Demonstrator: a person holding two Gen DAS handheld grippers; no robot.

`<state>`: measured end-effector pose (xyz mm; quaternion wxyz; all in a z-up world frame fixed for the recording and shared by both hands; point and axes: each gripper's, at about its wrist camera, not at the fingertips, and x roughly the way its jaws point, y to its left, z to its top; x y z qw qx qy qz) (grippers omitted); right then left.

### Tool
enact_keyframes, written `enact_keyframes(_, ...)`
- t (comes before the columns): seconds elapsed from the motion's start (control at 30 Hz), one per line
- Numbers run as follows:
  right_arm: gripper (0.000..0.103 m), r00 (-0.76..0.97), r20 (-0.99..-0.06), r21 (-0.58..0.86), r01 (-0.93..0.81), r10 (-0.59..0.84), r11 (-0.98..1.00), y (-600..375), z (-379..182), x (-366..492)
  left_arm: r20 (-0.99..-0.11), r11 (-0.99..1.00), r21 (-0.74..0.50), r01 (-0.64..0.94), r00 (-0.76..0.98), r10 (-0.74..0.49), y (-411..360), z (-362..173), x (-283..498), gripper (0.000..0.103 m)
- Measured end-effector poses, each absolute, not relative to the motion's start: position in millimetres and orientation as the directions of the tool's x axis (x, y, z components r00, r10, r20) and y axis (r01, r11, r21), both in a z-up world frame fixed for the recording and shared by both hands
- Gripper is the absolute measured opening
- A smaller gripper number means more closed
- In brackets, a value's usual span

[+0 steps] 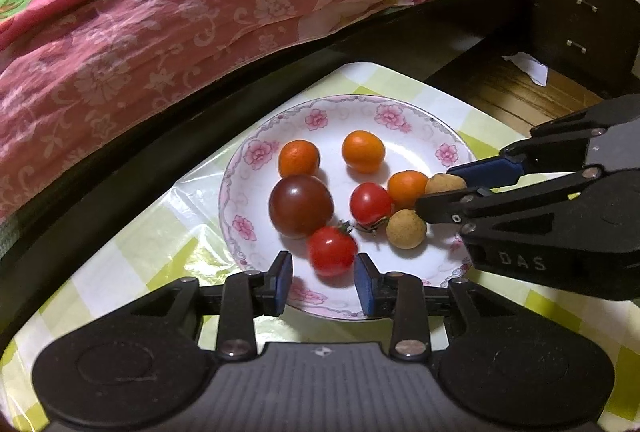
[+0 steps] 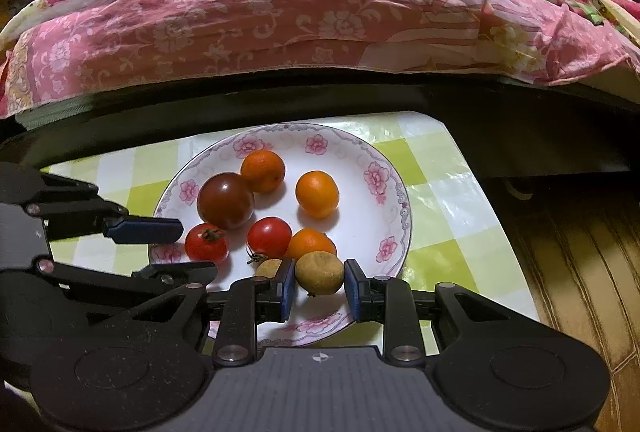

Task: Organize fruits

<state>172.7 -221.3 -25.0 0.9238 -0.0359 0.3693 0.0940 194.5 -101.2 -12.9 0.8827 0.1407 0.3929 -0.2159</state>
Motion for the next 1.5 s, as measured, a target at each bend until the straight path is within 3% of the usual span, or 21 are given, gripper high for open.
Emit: enact_keyframes(1.5,0.027,0.727,-0.664,0.003,-0.235,0.178,0.972,-217,-28,121,-0.748,0.897,0.052,0.440,0.612,-0.257,-37,2,147,0.043)
